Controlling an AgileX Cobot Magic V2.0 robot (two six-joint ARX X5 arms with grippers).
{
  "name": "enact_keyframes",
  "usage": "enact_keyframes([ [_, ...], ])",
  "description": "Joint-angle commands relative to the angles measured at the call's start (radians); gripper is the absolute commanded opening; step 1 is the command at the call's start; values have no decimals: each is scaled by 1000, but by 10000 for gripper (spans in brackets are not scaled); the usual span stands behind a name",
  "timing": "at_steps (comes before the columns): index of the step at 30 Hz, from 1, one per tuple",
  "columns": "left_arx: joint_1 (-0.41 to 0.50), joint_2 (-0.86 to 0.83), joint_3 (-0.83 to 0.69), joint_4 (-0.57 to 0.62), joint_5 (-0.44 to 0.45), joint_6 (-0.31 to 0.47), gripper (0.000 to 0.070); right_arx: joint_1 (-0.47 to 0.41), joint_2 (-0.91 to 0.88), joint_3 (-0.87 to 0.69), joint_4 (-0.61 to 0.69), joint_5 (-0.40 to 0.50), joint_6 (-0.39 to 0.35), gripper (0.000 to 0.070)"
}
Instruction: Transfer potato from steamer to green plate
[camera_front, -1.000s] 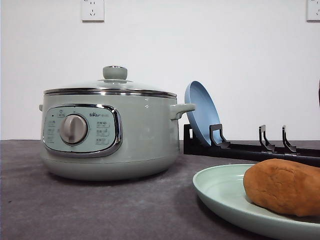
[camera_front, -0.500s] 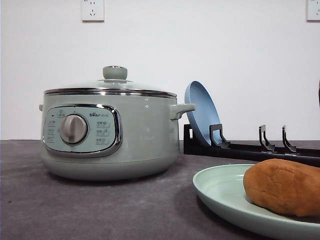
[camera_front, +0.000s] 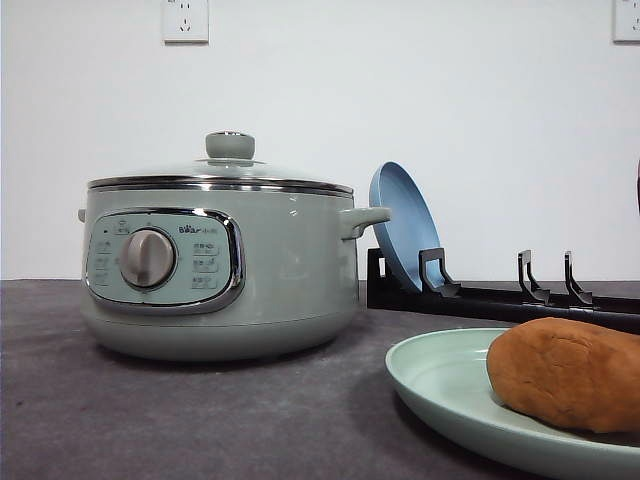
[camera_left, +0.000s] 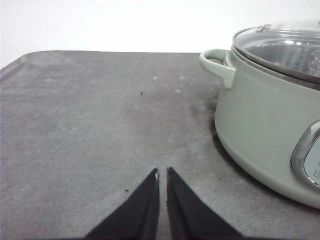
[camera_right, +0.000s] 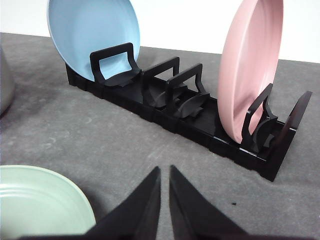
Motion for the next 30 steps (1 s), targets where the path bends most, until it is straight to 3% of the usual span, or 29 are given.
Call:
enact_keyframes([
  [1,1,-1,-21,-5,-4,5,22,-2,-2,-6,10,0,-6,21],
  [30,1,-1,-21,-5,-4,5,22,-2,-2,-6,10,0,-6,21],
])
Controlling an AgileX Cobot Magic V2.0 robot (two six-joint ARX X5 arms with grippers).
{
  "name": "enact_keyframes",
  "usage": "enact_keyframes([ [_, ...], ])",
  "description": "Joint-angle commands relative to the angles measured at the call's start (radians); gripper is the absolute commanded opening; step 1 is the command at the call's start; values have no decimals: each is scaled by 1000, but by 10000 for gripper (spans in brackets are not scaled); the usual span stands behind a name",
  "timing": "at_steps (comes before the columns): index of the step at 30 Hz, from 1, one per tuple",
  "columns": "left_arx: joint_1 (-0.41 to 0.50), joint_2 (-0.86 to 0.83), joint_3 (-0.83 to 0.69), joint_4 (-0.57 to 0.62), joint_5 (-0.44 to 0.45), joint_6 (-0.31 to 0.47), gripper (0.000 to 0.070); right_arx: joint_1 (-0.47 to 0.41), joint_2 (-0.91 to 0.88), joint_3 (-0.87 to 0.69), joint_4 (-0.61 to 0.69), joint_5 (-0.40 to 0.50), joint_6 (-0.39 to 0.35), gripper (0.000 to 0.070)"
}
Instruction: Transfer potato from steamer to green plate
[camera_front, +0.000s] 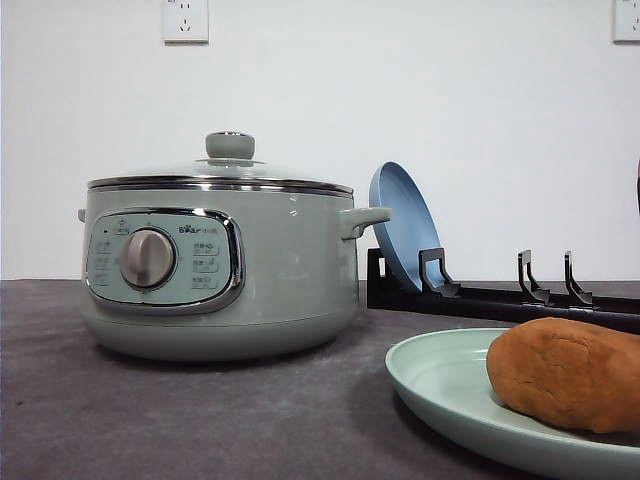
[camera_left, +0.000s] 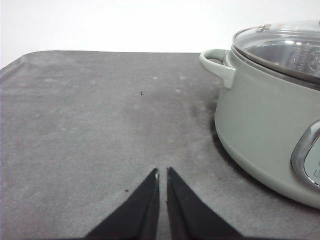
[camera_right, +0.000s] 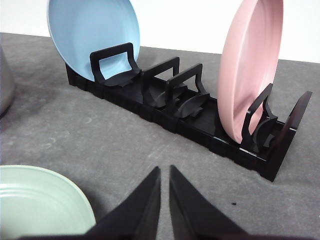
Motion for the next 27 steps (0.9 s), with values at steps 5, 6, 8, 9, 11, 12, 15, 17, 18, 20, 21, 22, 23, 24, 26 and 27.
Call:
enact_keyframes([
  [5,1,-1,-21,-5,-4,5,22,-2,-2,-6,10,0,-6,21],
  [6,1,-1,-21,-5,-4,5,22,-2,-2,-6,10,0,-6,21],
  [8,1,-1,-21,-5,-4,5,22,-2,-2,-6,10,0,-6,21],
  [9,1,-1,-21,-5,-4,5,22,-2,-2,-6,10,0,-6,21],
  [11,1,-1,-21,-5,-4,5,22,-2,-2,-6,10,0,-6,21],
  [12,1,-1,-21,-5,-4,5,22,-2,-2,-6,10,0,-6,21],
  [15,1,-1,-21,-5,-4,5,22,-2,-2,-6,10,0,-6,21],
  [17,1,-1,-21,-5,-4,5,22,-2,-2,-6,10,0,-6,21],
  [18,1,-1,-21,-5,-4,5,22,-2,-2,-6,10,0,-6,21],
  [20,1,-1,-21,-5,-4,5,22,-2,-2,-6,10,0,-6,21],
  [21,1,-1,-21,-5,-4,5,22,-2,-2,-6,10,0,-6,21],
  [22,1,-1,-21,-5,-4,5,22,-2,-2,-6,10,0,-6,21],
  [23,1,-1,-21,-5,-4,5,22,-2,-2,-6,10,0,-6,21],
  [24,1,-1,-21,-5,-4,5,22,-2,-2,-6,10,0,-6,21],
  [26,1,-1,-21,-5,-4,5,22,-2,-2,-6,10,0,-6,21],
  [27,1,-1,-21,-5,-4,5,22,-2,-2,-6,10,0,-6,21],
])
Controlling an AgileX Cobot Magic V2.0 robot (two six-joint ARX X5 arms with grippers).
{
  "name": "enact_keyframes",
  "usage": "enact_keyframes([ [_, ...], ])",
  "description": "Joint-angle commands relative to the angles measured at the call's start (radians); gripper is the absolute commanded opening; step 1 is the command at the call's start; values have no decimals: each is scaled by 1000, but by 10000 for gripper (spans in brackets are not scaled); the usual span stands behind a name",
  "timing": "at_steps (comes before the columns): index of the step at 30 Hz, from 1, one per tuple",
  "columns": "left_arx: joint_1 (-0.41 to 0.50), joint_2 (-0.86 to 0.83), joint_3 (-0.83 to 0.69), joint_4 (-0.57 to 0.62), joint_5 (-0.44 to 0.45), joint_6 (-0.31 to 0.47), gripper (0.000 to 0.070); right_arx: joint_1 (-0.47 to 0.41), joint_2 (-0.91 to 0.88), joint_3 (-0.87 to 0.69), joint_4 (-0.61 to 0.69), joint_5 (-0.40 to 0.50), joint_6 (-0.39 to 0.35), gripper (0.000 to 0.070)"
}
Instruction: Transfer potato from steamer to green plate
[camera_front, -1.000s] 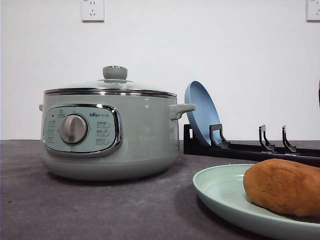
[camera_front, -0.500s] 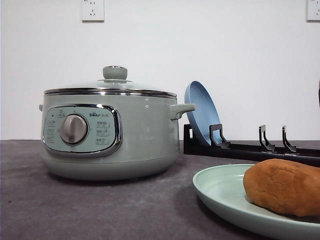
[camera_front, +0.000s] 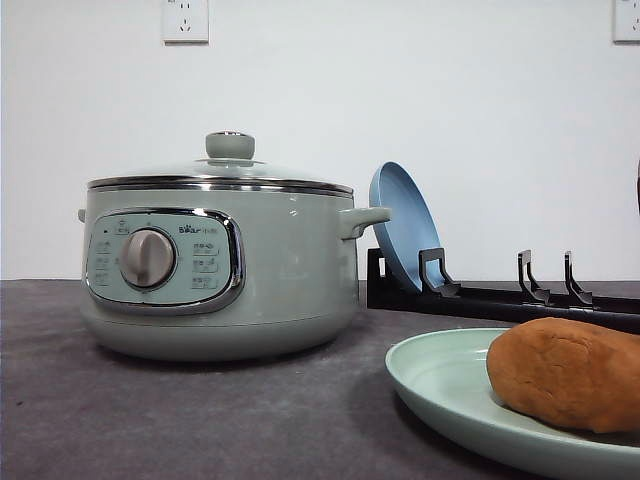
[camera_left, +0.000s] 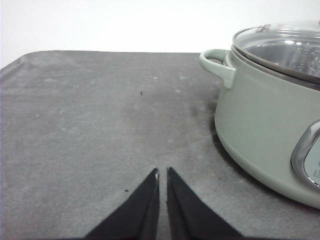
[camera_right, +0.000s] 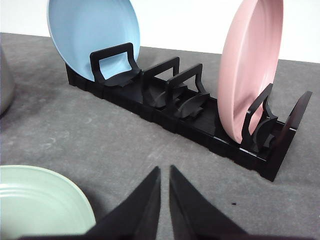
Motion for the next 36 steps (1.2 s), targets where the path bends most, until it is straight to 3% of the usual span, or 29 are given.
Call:
enact_keyframes([
  [1,1,-1,-21,-5,-4,5,22,-2,-2,-6,10,0,-6,21],
  [36,1,-1,-21,-5,-4,5,22,-2,-2,-6,10,0,-6,21],
])
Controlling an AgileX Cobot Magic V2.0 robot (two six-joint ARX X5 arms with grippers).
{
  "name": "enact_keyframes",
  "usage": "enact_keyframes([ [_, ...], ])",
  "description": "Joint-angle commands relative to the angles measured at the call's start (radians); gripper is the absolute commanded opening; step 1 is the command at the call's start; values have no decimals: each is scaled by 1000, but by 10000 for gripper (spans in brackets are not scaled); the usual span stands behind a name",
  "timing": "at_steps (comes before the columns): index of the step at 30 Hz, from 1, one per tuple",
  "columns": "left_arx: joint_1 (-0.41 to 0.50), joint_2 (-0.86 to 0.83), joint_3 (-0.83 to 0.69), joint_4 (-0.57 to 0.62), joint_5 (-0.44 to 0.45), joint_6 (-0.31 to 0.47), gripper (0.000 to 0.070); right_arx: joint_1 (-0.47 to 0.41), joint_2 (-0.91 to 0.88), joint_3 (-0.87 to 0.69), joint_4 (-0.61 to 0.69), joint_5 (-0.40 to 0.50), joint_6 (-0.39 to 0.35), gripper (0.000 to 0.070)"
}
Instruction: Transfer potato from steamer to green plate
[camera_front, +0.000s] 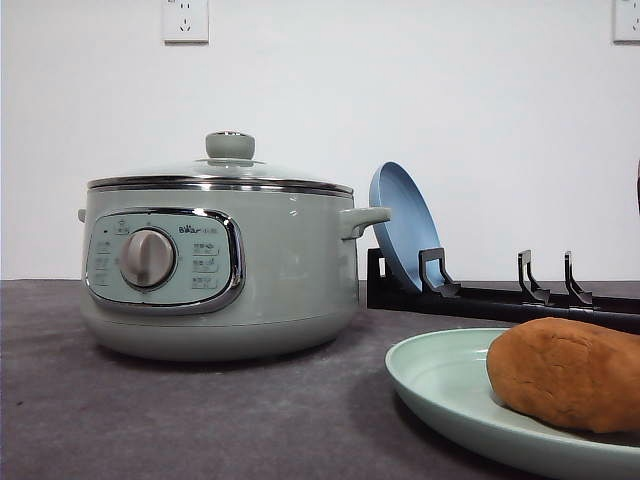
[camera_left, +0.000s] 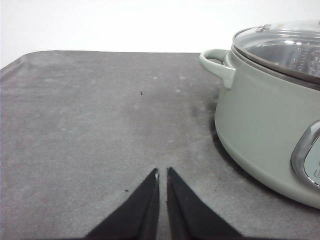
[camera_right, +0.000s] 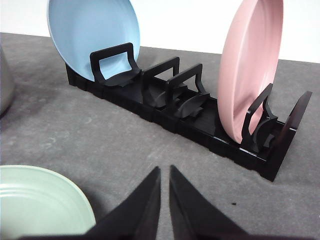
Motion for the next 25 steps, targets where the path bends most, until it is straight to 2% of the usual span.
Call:
enact_keyframes([
  [1,1,-1,-21,-5,-4,5,22,-2,-2,-6,10,0,-6,21],
  [25,1,-1,-21,-5,-4,5,22,-2,-2,-6,10,0,-6,21],
])
